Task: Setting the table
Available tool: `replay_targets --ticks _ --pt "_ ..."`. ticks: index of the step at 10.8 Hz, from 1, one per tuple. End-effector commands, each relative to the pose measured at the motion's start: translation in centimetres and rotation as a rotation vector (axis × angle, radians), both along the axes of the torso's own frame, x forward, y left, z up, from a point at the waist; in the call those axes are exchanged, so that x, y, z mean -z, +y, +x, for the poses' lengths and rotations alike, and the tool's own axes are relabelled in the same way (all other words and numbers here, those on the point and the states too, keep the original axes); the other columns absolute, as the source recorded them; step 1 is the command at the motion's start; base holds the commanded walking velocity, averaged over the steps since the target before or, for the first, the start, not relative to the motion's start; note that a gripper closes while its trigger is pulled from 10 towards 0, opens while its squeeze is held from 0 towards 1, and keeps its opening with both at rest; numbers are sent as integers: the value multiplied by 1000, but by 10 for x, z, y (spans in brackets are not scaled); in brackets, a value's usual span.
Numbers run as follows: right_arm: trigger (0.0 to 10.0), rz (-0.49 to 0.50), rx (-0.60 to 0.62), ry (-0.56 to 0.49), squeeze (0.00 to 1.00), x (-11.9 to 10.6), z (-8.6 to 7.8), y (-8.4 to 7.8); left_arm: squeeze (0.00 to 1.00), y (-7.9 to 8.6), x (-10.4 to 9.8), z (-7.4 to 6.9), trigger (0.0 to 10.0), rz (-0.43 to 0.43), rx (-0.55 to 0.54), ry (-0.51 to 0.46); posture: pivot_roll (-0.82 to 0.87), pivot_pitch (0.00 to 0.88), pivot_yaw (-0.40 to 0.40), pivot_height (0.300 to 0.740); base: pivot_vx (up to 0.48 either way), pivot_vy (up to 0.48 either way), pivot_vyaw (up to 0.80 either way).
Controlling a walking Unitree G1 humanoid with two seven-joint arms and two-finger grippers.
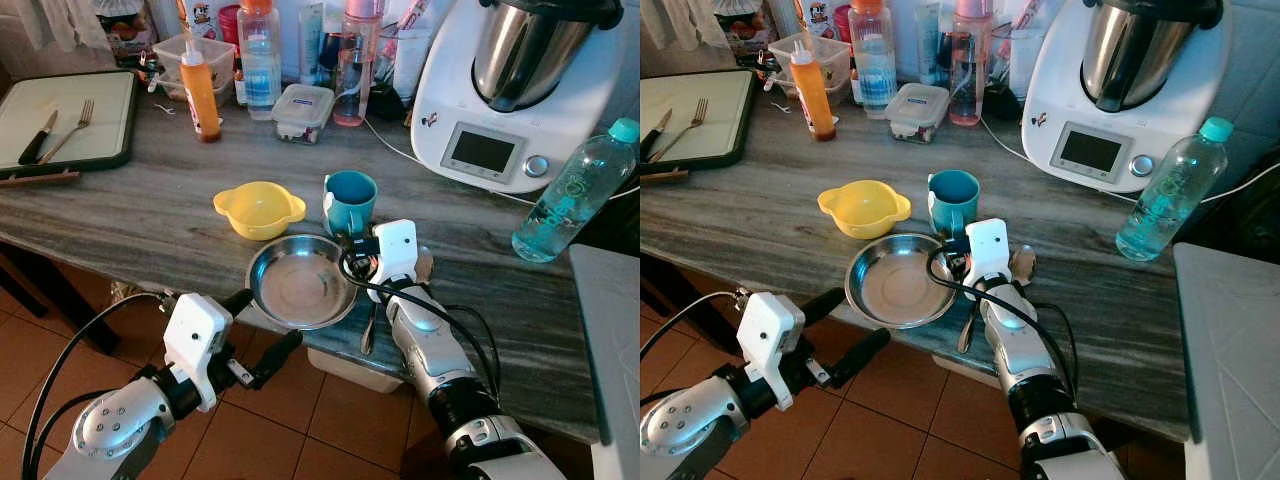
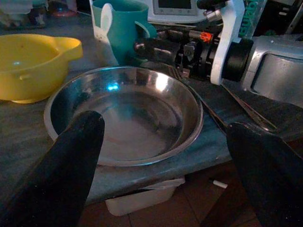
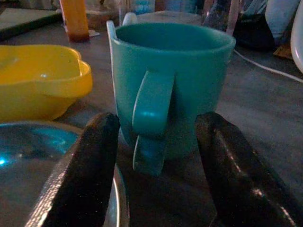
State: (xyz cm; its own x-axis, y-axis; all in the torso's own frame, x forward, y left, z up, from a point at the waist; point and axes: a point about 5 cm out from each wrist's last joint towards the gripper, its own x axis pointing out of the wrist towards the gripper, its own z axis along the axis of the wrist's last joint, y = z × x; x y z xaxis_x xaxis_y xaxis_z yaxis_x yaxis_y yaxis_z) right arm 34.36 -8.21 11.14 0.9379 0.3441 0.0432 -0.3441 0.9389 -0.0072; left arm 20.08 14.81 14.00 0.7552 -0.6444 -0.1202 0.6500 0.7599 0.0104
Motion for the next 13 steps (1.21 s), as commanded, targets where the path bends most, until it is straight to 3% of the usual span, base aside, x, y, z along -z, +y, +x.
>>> replay_targets --ticks 1,8,13 --pt "10000 8 15 -21 1000 -5 0 -3 0 1 4 -1 10000 17 12 9 205 89 -40 740 0 0 0" --pt "10000 31 34 -81 1000 -17 -5 -6 0 4 12 2 10000 22 7 8 201 84 -37 740 0 0 0" --pt "10000 39 49 -129 1000 -25 -26 -13 0 10 21 3 10000 25 -9 9 199 82 -37 740 0 0 0"
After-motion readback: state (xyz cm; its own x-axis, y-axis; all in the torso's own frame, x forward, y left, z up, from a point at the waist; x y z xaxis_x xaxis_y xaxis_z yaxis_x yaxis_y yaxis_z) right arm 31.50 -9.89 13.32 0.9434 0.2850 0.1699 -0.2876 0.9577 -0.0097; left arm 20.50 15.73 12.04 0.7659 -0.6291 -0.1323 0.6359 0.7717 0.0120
